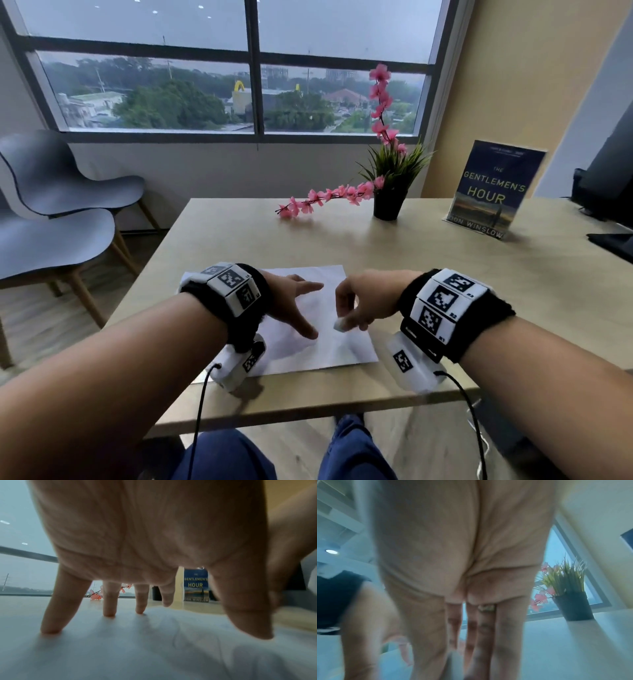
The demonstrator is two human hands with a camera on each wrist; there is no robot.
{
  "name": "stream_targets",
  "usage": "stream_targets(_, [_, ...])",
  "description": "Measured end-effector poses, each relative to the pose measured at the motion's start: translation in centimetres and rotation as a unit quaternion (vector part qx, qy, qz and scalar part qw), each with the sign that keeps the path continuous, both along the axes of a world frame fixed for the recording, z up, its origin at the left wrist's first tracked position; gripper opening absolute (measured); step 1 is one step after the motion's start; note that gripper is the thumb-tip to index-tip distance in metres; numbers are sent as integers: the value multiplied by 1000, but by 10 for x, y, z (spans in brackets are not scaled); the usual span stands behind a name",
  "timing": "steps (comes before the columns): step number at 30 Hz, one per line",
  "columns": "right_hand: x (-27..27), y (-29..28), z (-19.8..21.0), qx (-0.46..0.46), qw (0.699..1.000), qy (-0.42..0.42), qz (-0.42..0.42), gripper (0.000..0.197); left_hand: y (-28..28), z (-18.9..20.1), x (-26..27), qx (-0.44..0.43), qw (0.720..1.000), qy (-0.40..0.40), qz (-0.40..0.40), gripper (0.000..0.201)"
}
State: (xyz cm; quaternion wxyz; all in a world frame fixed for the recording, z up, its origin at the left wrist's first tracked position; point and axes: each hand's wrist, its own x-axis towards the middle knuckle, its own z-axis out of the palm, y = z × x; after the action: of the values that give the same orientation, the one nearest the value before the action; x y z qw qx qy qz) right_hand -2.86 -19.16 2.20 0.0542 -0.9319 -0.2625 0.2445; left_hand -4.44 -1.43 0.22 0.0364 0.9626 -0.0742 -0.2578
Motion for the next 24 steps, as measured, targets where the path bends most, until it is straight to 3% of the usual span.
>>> stream_targets(2, [4, 4, 3, 13, 1000, -27, -7, 24, 6, 6, -3, -28, 1000, -10, -4, 99])
stream_targets(7, [1, 4, -2, -78, 997, -12, 17, 29, 27, 16, -6, 2, 997, -73, 1, 89])
stream_targets(12, [7, 1, -3, -102, 995, -5, 10, 25, 41, 5, -3, 86, 995, -9, 48, 99])
stream_targets(19, [39, 42, -3, 5, 997, -67, -32, 22, 35, -3, -2, 74, 997, 7, 39, 106])
stream_targets(24, [52, 72, -15, -49, 992, -105, -56, 27, 35, -4, -2, 77, 996, 10, 32, 107])
